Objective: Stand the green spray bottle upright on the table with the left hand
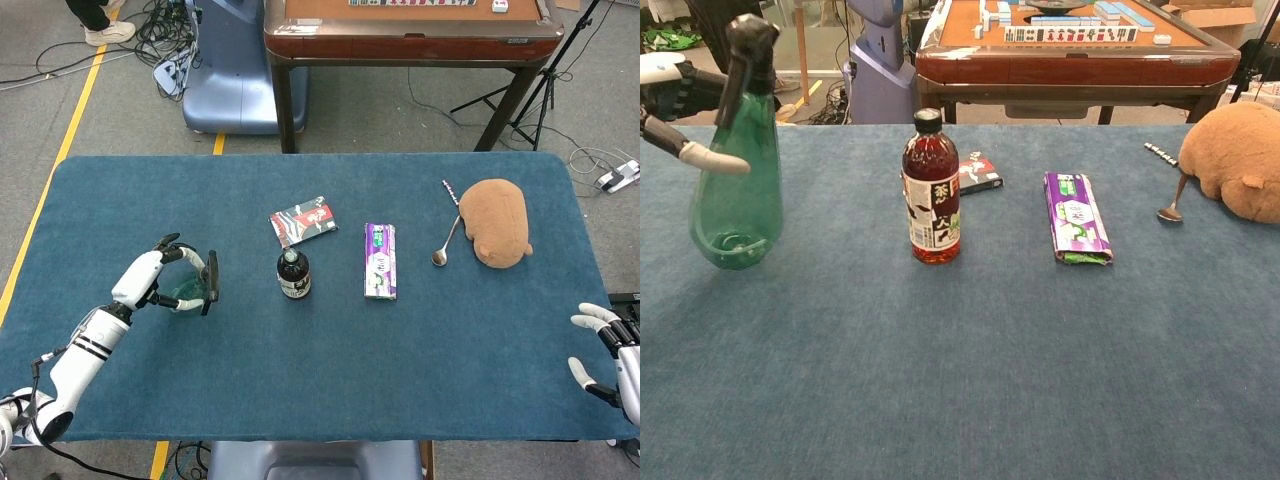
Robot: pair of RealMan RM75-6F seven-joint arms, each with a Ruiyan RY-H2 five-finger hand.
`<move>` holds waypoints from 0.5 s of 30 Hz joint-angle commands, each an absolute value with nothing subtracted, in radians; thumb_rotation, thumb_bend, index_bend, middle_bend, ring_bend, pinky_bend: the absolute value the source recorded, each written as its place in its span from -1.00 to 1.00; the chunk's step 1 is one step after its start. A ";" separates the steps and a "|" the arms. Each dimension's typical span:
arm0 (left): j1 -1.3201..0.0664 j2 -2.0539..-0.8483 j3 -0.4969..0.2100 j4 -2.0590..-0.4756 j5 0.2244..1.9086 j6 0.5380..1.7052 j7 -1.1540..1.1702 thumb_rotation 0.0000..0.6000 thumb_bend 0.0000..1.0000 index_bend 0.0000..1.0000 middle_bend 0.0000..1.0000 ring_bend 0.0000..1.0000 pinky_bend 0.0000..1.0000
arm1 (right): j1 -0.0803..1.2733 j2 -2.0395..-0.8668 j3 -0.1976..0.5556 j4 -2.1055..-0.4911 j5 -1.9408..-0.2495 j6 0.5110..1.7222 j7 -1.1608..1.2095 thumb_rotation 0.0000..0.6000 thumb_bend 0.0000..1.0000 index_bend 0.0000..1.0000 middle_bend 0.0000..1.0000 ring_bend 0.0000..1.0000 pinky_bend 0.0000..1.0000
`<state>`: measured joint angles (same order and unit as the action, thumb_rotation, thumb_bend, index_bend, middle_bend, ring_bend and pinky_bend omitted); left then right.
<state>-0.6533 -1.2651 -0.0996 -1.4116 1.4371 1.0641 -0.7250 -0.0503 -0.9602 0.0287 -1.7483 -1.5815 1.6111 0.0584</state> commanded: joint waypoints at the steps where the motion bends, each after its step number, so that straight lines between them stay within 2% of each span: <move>1: -0.642 -1.258 -0.146 -1.462 1.378 1.031 -0.860 1.00 -0.58 0.05 -0.02 -0.54 -1.00 | -0.050 -0.960 0.029 -1.748 -1.581 1.611 0.059 1.00 -0.46 -0.36 -0.51 -0.63 -0.41; 6: -0.635 -1.265 -0.181 -1.502 1.322 0.991 -0.980 1.00 -0.57 0.03 -0.02 -0.54 -1.00 | -0.051 -0.959 0.029 -1.746 -1.579 1.611 0.062 1.00 -0.46 -0.36 -0.51 -0.63 -0.41; 15: -0.615 -1.367 -0.199 -1.433 1.316 1.041 -0.935 1.00 -0.57 0.01 -0.02 -0.54 -1.00 | -0.055 -0.961 0.028 -1.736 -1.574 1.612 0.074 1.00 -0.46 -0.36 -0.51 -0.63 -0.41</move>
<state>-0.6217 -1.3442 -0.1945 -1.4525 1.3207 1.0284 -0.9508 -0.0553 -0.9614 0.0276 -1.7358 -1.5738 1.6118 0.0740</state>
